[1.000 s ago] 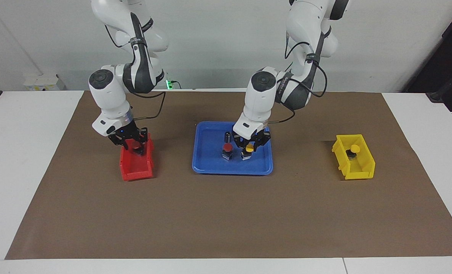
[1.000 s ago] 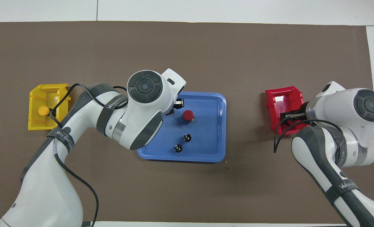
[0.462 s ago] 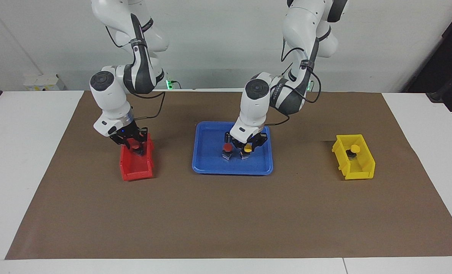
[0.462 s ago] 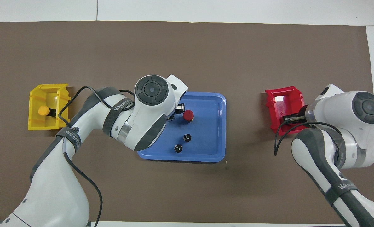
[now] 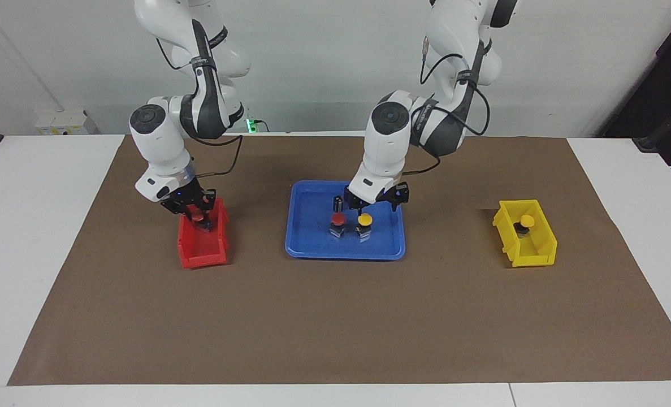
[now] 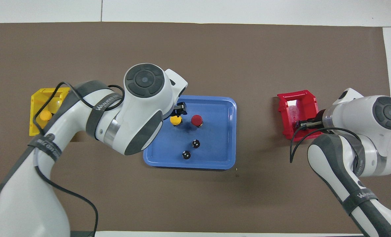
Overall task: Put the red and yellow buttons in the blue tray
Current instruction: 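Carry the yellow button to the tray and release it with the left gripper, then place the second red button in the tray with the right gripper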
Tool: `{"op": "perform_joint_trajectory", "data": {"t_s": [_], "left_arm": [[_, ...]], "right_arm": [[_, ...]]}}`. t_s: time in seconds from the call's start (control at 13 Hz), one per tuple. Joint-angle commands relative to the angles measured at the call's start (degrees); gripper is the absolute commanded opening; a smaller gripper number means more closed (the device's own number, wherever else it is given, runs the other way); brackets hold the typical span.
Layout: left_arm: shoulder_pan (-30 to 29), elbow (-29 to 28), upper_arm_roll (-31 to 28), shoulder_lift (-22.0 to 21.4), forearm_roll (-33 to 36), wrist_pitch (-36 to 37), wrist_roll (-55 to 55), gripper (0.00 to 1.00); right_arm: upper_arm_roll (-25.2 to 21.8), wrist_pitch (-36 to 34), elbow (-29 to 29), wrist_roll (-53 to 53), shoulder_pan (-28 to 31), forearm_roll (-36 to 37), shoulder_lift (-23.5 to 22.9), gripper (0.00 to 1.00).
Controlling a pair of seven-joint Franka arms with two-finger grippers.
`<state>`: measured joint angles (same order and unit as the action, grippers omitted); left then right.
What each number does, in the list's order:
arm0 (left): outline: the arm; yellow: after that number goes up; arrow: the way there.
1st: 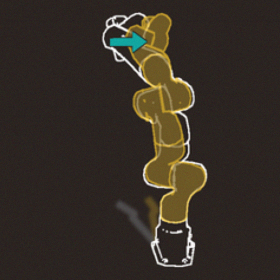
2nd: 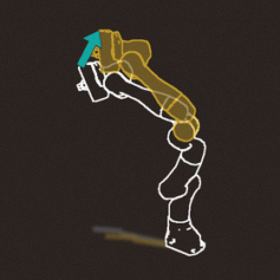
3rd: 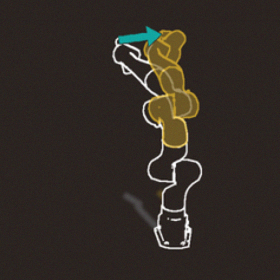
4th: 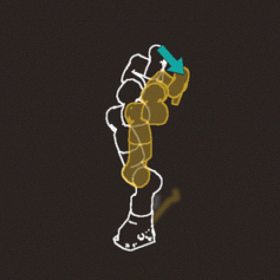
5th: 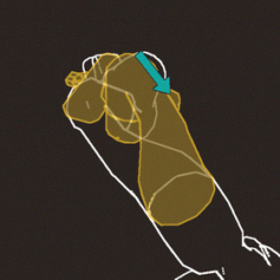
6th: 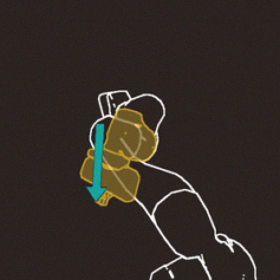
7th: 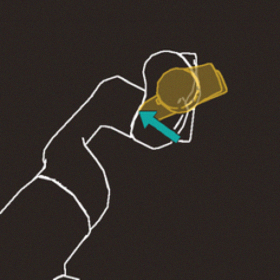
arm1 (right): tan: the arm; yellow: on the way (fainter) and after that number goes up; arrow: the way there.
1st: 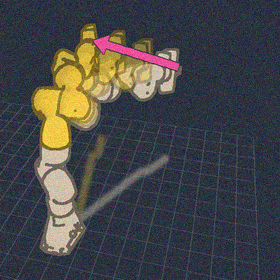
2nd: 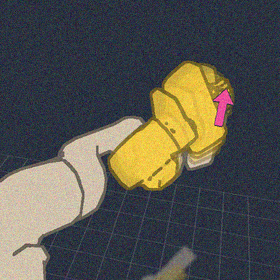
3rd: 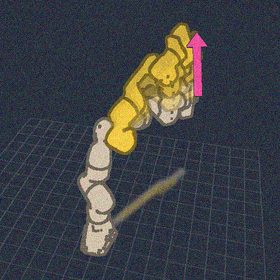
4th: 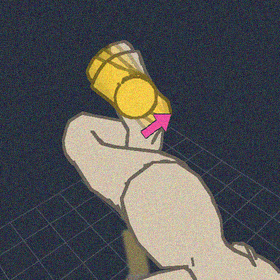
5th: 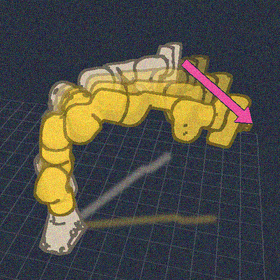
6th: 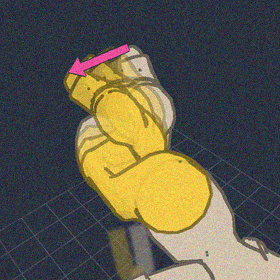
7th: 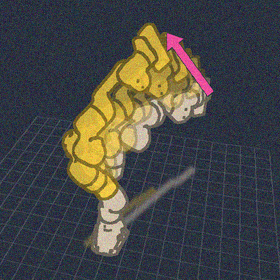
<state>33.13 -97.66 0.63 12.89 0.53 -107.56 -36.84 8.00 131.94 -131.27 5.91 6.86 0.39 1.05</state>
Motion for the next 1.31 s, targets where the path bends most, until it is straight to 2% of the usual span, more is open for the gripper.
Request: {"op": "perform_joint_trajectory", "data": {"t_s": [0.0,0.23,0.38,0.46,0.54,0.69,0.77,0.92,1.0,1.23], "left_arm": [[-9.2,-0.2,0.0,-5.2,-0.2,5.4,10.2,1.00],[-22.2,3.0,0.0,-8.4,-0.1,10.5,28.4,1.00],[-29.1,5.0,0.0,-8.6,-0.2,13.1,41.0,1.00],[-31.4,4.2,0.0,-8.7,-0.2,11.7,44.0,1.00],[-34.2,0.9,0.0,-9.5,-0.2,7.2,45.1,1.00],[-35.5,-7.2,0.0,-11.2,-0.2,-1.2,45.2,0.96],[-36.3,-9.5,0.0,-11.0,-0.2,-3.9,44.7,0.94],[-36.5,-14.5,0.0,-11.1,-0.2,-9.4,43.6,0.77],[-36.5,-16.3,0.0,-11.0,-0.2,-11.9,43.6,0.72],[-37.2,-19.8,0.0,-10.6,-0.3,-16.2,43.7,0.65]], "right_arm": [[0.8,-10.4,9.8,1.5,0.3,-0.7,-2.1,0.33],[1.7,-21.2,22.8,-1.5,-2.8,-0.7,-6.3,0.33],[1.7,-22.6,27.5,-11.7,-8.1,-0.7,-8.4,0.34],[1.8,-21.2,27.6,-17.3,-11.4,-0.7,-9.0,0.34],[1.8,-17.5,26.8,-23.3,-14.3,-0.7,-9.1,0.33],[1.8,-13.3,26.2,-32.1,-19.1,-0.8,-10.3,0.33],[1.8,-12.2,25.7,-34.4,-21.6,-0.7,-11.1,0.33],[1.7,-9.9,25.0,-38.4,-24.8,0.5,-13.9,0.34],[1.7,-9.2,24.1,-38.7,-25.6,0.9,-14.4,0.35],[1.8,-6.3,20.5,-38.9,-25.8,1.2,-13.9,0.35]]}}
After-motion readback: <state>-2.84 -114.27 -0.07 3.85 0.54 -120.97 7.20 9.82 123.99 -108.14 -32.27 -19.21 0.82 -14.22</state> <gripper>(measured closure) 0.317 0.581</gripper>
